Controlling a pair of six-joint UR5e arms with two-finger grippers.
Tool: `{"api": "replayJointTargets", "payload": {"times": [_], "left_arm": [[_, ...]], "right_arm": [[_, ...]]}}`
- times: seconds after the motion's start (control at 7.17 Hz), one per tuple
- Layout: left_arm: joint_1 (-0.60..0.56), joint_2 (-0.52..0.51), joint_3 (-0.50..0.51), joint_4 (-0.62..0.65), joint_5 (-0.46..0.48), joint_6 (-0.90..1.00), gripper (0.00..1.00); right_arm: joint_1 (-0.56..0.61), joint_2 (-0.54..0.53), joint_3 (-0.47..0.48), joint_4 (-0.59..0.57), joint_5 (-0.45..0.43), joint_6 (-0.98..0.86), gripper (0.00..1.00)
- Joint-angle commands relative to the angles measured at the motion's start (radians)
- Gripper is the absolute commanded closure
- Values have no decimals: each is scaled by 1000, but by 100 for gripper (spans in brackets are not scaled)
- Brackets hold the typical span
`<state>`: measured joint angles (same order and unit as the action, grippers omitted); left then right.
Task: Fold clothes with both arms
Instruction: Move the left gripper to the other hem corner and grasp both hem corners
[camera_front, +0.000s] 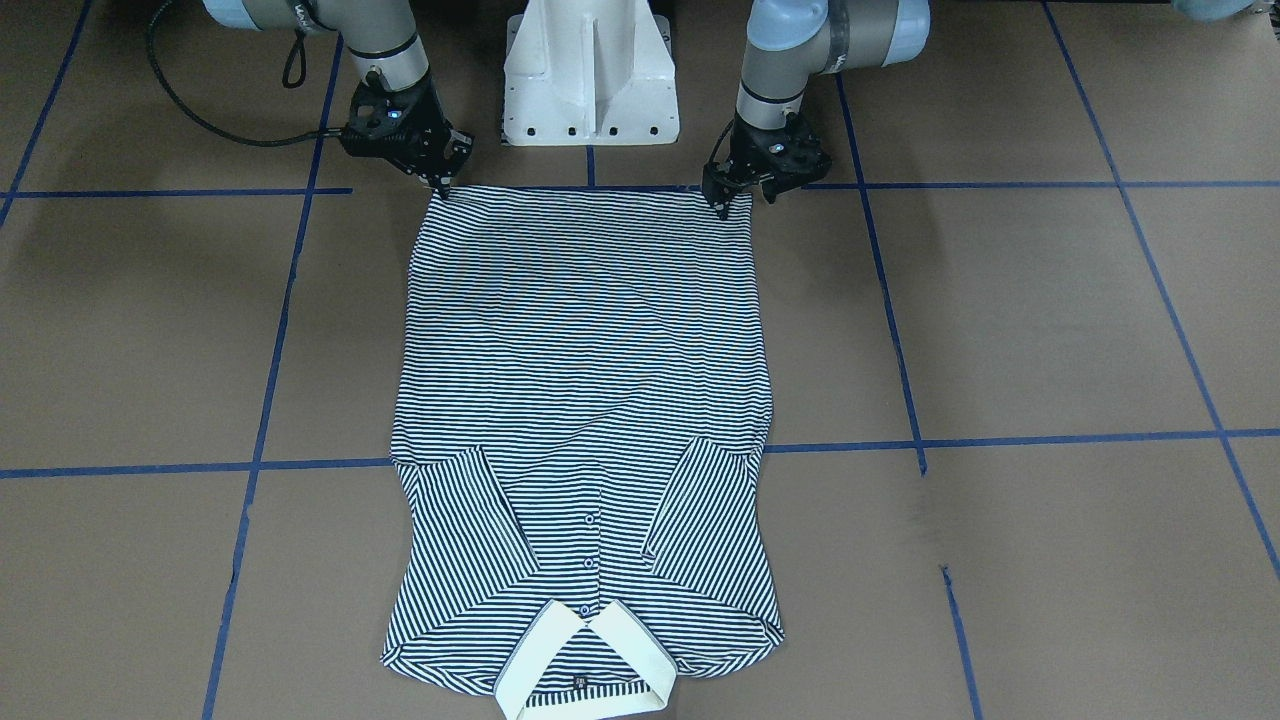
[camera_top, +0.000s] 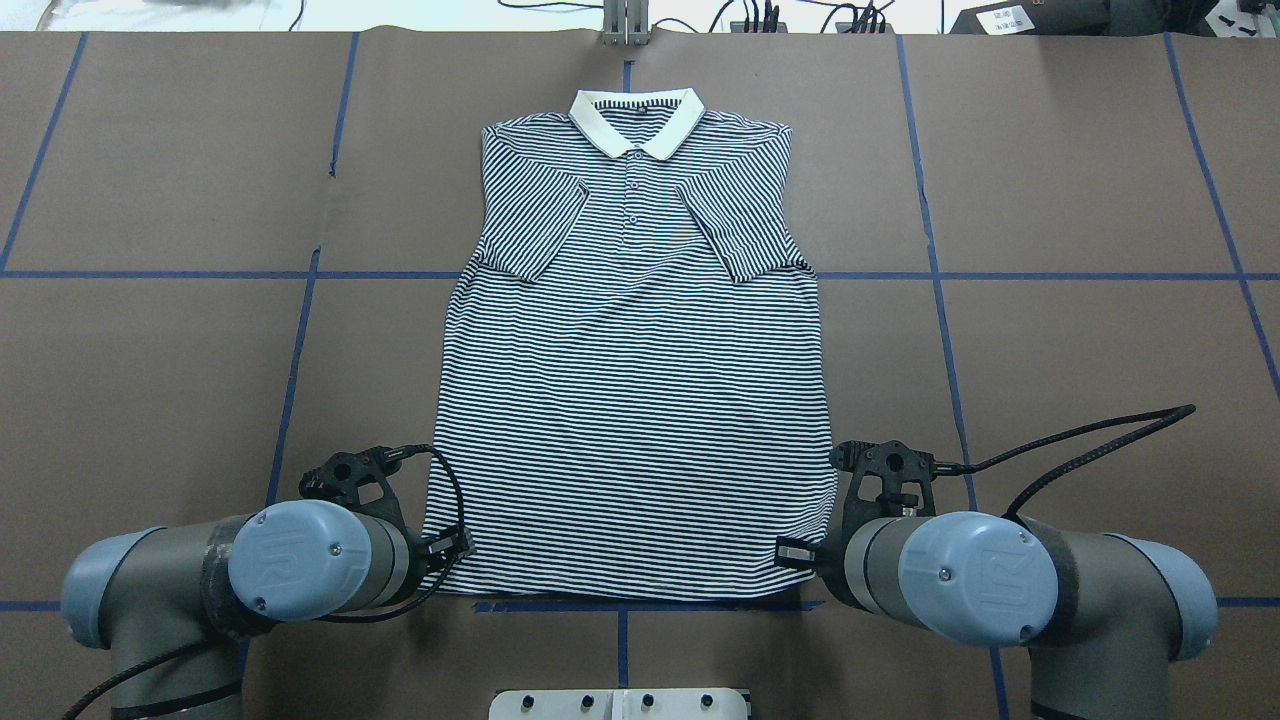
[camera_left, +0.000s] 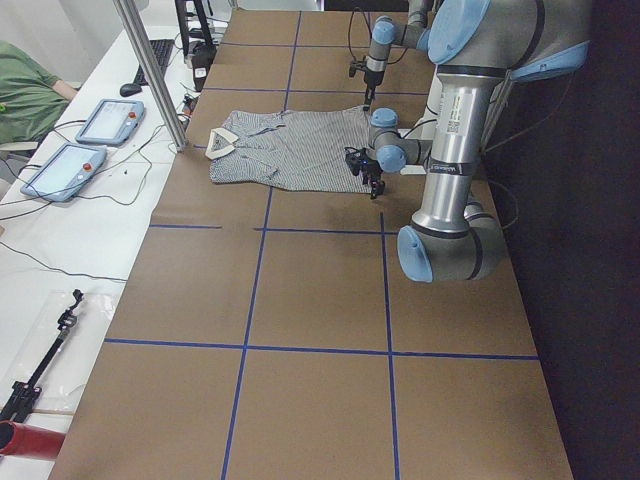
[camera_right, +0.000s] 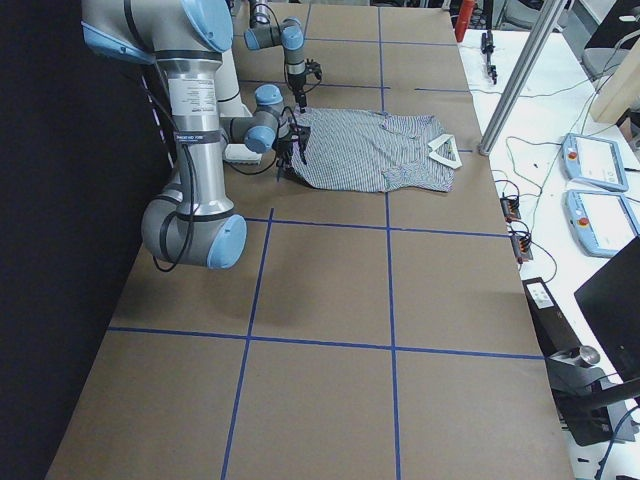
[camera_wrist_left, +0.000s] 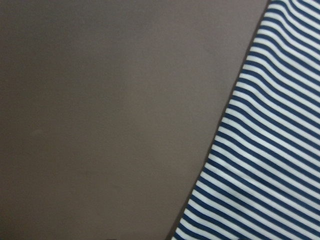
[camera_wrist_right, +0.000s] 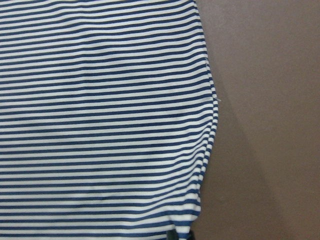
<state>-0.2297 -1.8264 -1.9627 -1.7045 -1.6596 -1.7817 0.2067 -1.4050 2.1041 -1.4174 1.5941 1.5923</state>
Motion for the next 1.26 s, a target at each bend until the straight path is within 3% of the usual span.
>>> {"api": "replayJointTargets", "payload": {"times": [0.0,0.42,0.98,1.12], "left_arm": [[3,-1,-2,0,0,-5,43],[6,-2,-2,2,-3,1,100],[0,10,-100,15,-12,7,100],[9,0,-129,81,-14,8,100]], "right_arm": [[3,-2,1,-2,1,0,100],[3,-3,1,-2,1,0,100],[11,-32,52,-2,10,-3,100],[11,-64,94,-2,27,-3,100]]}}
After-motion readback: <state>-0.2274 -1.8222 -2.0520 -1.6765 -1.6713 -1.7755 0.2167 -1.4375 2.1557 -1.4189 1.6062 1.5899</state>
